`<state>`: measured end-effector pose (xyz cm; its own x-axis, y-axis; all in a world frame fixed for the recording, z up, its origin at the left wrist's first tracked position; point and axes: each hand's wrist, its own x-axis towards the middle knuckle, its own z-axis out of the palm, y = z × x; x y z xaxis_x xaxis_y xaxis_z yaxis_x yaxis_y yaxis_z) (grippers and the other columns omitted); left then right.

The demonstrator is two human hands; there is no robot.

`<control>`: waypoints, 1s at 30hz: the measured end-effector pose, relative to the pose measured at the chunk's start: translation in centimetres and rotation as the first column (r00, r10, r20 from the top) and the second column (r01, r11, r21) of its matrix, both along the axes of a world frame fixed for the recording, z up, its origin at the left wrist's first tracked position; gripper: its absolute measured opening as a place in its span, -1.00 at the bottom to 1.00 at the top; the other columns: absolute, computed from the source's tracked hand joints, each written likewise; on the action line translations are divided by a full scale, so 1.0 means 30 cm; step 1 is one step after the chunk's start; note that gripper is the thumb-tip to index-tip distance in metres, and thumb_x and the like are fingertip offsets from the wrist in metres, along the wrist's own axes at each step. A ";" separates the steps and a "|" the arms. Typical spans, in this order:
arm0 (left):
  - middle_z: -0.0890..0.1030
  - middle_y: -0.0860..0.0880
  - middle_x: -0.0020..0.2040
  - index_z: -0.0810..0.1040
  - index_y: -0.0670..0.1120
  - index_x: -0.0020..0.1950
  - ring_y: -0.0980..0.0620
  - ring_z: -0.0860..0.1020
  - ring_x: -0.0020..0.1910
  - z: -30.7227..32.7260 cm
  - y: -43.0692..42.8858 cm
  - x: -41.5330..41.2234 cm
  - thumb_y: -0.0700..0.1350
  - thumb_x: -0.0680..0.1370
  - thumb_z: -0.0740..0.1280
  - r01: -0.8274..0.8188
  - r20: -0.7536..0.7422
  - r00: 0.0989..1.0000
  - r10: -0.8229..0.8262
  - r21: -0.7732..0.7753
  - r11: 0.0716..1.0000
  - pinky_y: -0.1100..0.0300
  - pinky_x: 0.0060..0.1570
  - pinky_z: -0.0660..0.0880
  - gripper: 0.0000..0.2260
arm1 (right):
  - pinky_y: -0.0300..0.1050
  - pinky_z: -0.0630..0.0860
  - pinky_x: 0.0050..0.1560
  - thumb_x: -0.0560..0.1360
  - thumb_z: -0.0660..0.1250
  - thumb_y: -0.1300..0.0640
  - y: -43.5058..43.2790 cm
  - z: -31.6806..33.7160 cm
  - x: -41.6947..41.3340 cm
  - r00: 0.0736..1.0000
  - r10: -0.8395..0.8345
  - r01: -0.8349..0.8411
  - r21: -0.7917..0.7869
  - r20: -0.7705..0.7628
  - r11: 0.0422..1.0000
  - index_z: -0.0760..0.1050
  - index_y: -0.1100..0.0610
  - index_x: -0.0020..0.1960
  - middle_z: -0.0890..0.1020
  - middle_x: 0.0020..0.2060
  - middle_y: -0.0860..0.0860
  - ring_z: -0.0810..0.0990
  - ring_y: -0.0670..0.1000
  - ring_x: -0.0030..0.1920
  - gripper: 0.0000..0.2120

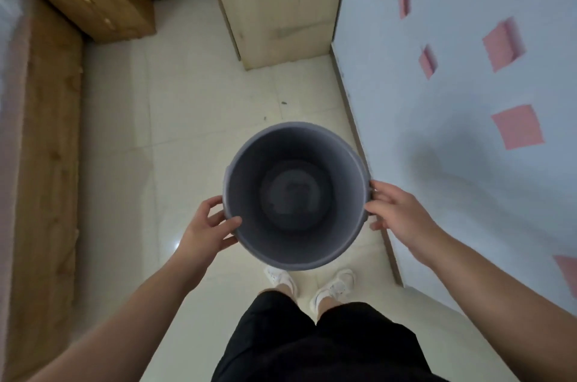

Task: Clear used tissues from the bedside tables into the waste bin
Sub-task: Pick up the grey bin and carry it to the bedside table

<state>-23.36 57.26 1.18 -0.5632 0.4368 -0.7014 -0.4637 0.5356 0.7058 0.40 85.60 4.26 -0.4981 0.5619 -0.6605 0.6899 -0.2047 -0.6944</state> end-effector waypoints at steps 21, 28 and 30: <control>0.80 -0.04 0.10 0.50 0.06 0.35 -0.11 0.78 0.04 0.078 -0.169 -0.753 -0.19 0.61 0.49 -0.421 0.022 0.907 0.421 0.017 0.907 0.08 -0.10 0.73 -0.64 | -0.09 0.69 -0.07 0.64 0.33 0.19 0.073 0.044 -1.157 0.936 0.346 -0.349 -0.053 -0.067 0.936 0.45 -0.11 0.51 0.69 0.17 -0.20 0.75 -0.14 -0.03 -0.52; 0.81 -0.01 0.05 0.51 0.06 0.30 -0.05 0.79 -0.02 0.121 -0.040 -1.097 -0.24 0.63 0.46 -0.550 0.023 0.835 0.549 0.050 0.834 0.18 -0.22 0.71 -0.67 | -0.04 0.71 -0.10 0.62 0.30 0.28 0.242 0.093 -1.649 0.896 0.437 -0.440 -0.026 -0.074 0.898 0.47 -0.04 0.51 0.74 0.11 -0.14 0.76 -0.02 -0.05 -0.50; 0.81 0.00 0.04 0.52 0.06 0.30 -0.02 0.79 -0.03 0.127 -0.027 -1.186 -0.24 0.62 0.46 -0.588 0.025 0.809 0.587 0.064 0.807 0.19 -0.24 0.70 -0.68 | -0.02 0.68 -0.11 0.62 0.29 0.31 0.256 0.108 -1.785 0.889 0.452 -0.454 -0.017 -0.072 0.891 0.48 -0.02 0.49 0.75 0.10 -0.10 0.75 0.06 -0.02 -0.51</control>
<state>-58.94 56.44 4.98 -0.7243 0.0683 -0.6861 -0.6777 0.1125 0.7267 -53.16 93.29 7.51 -0.7354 0.2436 -0.6324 0.6671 0.0962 -0.7387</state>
